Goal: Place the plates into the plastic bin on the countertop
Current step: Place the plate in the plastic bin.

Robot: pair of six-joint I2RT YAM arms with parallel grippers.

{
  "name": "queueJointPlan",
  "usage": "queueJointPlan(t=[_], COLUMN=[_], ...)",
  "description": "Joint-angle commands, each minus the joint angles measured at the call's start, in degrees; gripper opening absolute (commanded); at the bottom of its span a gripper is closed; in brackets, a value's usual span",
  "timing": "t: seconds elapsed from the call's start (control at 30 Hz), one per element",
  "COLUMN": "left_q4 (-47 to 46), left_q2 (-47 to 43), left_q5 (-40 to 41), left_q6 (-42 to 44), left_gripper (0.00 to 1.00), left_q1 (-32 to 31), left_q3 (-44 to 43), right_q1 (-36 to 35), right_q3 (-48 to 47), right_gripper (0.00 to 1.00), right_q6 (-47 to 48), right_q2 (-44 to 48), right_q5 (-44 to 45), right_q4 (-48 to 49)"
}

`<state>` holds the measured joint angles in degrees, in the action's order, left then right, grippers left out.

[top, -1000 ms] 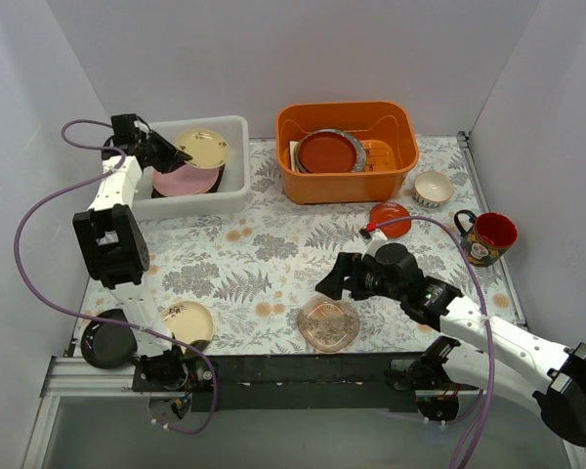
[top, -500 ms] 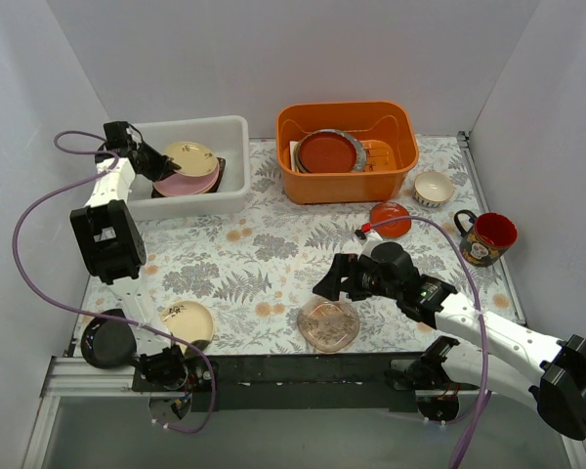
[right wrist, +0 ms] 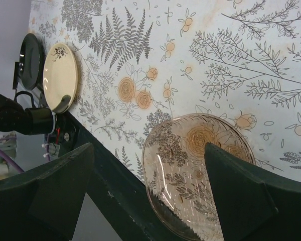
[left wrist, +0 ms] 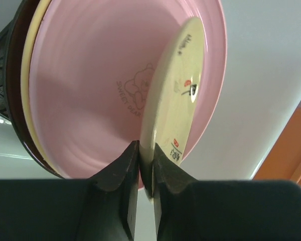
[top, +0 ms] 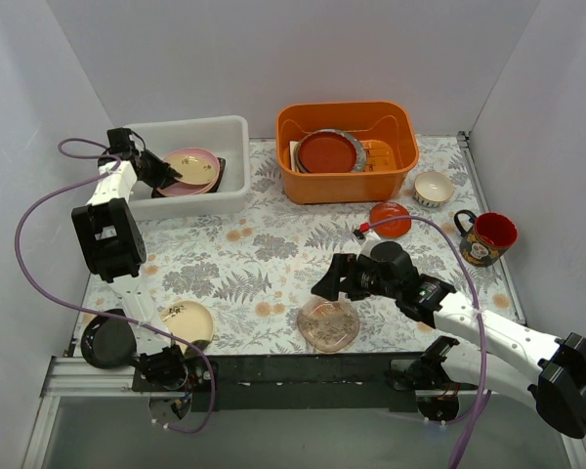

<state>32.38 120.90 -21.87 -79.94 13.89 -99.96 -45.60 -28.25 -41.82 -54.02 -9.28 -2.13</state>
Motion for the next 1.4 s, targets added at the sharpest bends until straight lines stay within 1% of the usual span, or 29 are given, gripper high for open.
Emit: queueJointPlan(t=[0.0,0.1,0.17,0.3,0.33,0.4,0.43,0.5,0.57,0.7,0.87,1.07,1.23,1.37], left_q4=[-0.83,-1.0,-1.09,-0.83,-0.74,-0.57,-0.56,0.05,0.66,0.67,2.5,6.2,7.87,7.18], left_q2=[-1.72,-1.63,-1.37,-1.11,-1.11,-1.02,-0.84,-0.32,0.12,0.39,0.65,-0.14,-2.42,-5.67], left_q5=[-0.46,-1.51,-2.39,-2.48,-2.56,-2.92,-2.92,-3.18,-3.62,-3.71,-2.22,1.12,1.65,0.95], left_q6=[0.66,0.58,0.58,0.75,0.67,0.84,1.01,1.19,1.37,1.37,2.33,5.84,9.01,10.24], left_gripper=[0.24,0.36,0.37,0.44,0.49,0.56,0.62,0.66,0.69,0.7,0.74,0.83,0.9,0.98], left_q1=[0.26,0.35,0.61,0.7,0.7,0.87,0.96,1.14,1.31,1.49,1.75,1.75,1.67,1.67], left_q3=[0.12,0.38,0.3,0.21,0.21,0.03,0.03,-0.41,-1.37,-1.81,-3.65,-7.35,-10.51,-10.78], right_q1=[0.25,0.25,0.25,0.25,0.17,0.25,0.25,0.25,0.25,0.17,0.25,0.25,0.25,0.25], right_q3=[0.04,0.13,0.3,0.21,0.21,0.21,0.21,0.21,0.21,0.39,0.3,0.04,-0.49,-1.8], right_gripper=[0.98,0.98,0.98,0.98,0.98,0.98,0.98,0.98,0.98,0.98,0.98,0.98,0.98,0.98], right_q6=[0.34,0.34,0.34,0.34,0.34,0.43,0.34,0.34,0.34,0.25,0.34,0.6,0.95,1.48], right_q2=[-0.3,-0.21,-0.3,-0.21,-0.21,-0.21,-0.3,-0.21,-0.21,-0.12,-0.03,-0.21,-1.09,-2.93], right_q5=[-0.83,-0.92,-0.92,-1.0,-1.0,-1.0,-1.09,-1.09,-1.09,-1.09,-1.0,-1.18,-1.88,-2.76], right_q4=[3.45,3.45,3.45,3.45,3.45,3.45,3.54,3.54,3.45,3.45,3.1,3.01,3.18,3.45])
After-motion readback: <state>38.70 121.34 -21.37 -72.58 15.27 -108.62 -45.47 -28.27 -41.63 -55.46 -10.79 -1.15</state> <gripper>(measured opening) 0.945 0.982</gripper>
